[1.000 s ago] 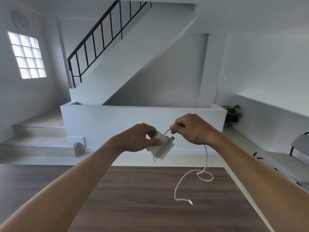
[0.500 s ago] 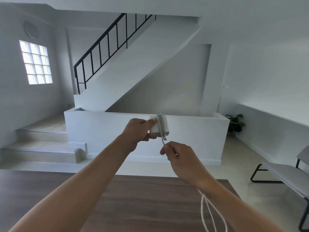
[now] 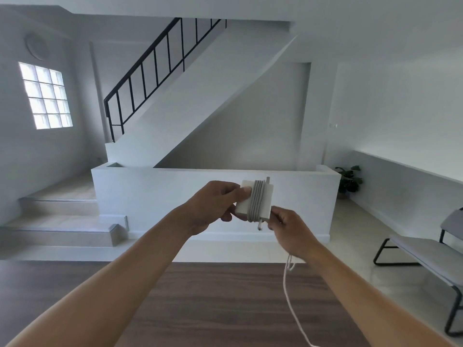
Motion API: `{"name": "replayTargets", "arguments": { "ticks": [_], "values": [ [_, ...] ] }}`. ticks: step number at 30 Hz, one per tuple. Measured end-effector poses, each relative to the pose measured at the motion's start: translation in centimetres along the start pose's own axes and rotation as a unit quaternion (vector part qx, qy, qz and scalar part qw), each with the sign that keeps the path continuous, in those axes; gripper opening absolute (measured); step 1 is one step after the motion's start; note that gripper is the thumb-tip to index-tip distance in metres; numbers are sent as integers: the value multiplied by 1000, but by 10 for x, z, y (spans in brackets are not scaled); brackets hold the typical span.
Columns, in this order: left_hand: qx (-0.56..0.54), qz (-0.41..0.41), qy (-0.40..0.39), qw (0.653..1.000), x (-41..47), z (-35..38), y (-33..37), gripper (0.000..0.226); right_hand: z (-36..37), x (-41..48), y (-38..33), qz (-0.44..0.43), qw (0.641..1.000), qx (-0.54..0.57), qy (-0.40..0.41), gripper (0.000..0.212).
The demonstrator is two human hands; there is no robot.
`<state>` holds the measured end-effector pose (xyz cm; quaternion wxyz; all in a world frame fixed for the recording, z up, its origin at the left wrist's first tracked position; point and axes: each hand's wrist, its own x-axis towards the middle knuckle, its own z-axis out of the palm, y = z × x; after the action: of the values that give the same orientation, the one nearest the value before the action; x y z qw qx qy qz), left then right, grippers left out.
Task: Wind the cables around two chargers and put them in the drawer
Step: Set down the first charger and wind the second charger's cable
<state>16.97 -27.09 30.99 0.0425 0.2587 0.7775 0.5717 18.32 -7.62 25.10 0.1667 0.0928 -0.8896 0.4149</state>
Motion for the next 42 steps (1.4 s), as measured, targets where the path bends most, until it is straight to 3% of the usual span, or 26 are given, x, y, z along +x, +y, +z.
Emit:
{"name": "replayTargets", "arguments": {
  "ticks": [4,10,15,19,23,29,37,42],
  "values": [
    [151,3,-45,987,-5,-1,-5,23,-27,12,-7,11,998,-39,-46,29],
    [263,-12,-99,960,-6,2,-17,26,-42,12,-40,29,986,-109,-122,22],
    [316,-13,-62,947,0,2,-23,31,-35,1,-52,28,984,-146,-99,26],
    [362,-16,33,932,5,0,-35,38,-29,-10,-61,36,983,-146,-106,33],
    [248,-39,136,958,12,2,-32,38,-14,-20,-64,51,990,-90,-93,33],
    [59,-110,193,973,19,0,-16,41,20,-39,-54,44,997,3,-61,27],
    [-63,-88,169,980,8,-2,5,38,44,-54,-33,7,1000,-11,-19,29],
    [-146,-43,104,983,-4,9,17,33,36,-41,-17,10,999,14,-46,30]
  ]
}}
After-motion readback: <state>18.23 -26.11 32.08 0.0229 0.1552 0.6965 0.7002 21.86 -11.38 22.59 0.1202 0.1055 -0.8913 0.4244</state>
